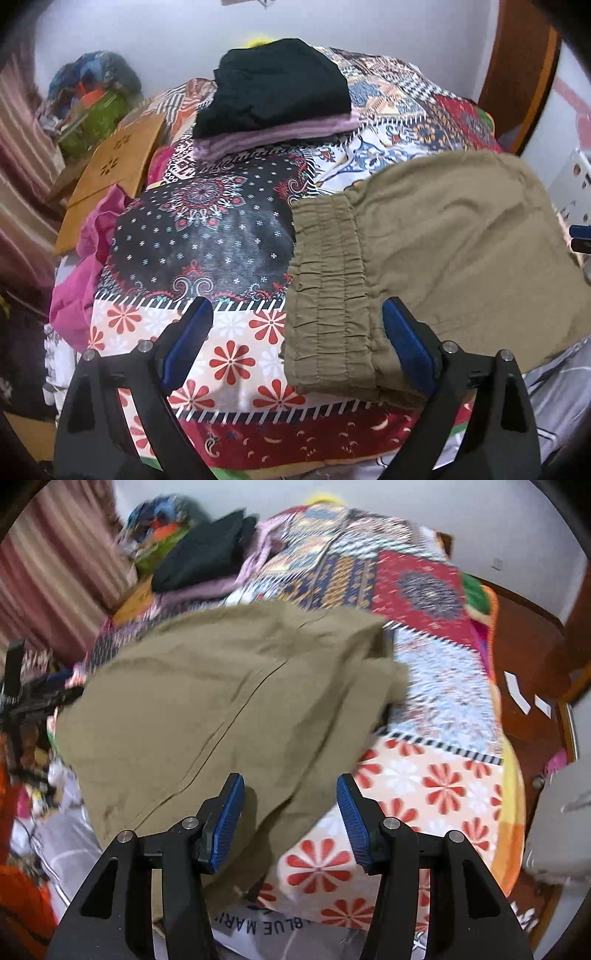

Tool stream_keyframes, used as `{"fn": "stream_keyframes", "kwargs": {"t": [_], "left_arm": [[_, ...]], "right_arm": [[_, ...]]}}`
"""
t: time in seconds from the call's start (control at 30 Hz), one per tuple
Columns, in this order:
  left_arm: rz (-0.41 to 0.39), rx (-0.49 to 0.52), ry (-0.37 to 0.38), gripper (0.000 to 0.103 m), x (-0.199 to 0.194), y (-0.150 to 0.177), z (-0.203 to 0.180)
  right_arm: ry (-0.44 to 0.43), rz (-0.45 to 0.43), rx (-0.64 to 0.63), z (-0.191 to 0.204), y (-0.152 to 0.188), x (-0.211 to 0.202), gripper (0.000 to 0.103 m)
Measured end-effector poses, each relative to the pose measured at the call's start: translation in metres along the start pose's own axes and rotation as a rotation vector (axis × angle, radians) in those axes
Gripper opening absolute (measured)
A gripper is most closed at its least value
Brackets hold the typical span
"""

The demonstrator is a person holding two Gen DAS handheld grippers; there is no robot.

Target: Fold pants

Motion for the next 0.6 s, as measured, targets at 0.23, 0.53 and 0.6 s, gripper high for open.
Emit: {"fn": "stream_keyframes", "kwargs": {"t": [0.23, 0.53, 0.6], "left_arm": [[-0.018, -0.021, -0.016, 0.094, -0.016, -0.008, -0.010], [-0.097, -0.005, 0.097, 0.094, -0.015, -0.076, -0.086], [-0.091, 0.013, 0.115, 0.094, -0.009, -0.085, -0.111]], "right_arm": [[0.006, -0.085, 0.058, -0.011, -0.009, -0.008, 0.066], [-0.078, -0.080, 0.179, -0.024, 0.004, 0.013, 0.066], [-0.093, -0.082, 0.200, -0.026, 0.008, 0.018, 0.066]]}}
Point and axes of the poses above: each gripper's, at about its wrist camera, not at the fingertips, and x roughly the way its jaws point, z to its left, y to its underside, the point moved 3 cm from there along x, roughly the way its jaws point, and after that the axes turned 5 degrees about -x, right-handed, at the moved point
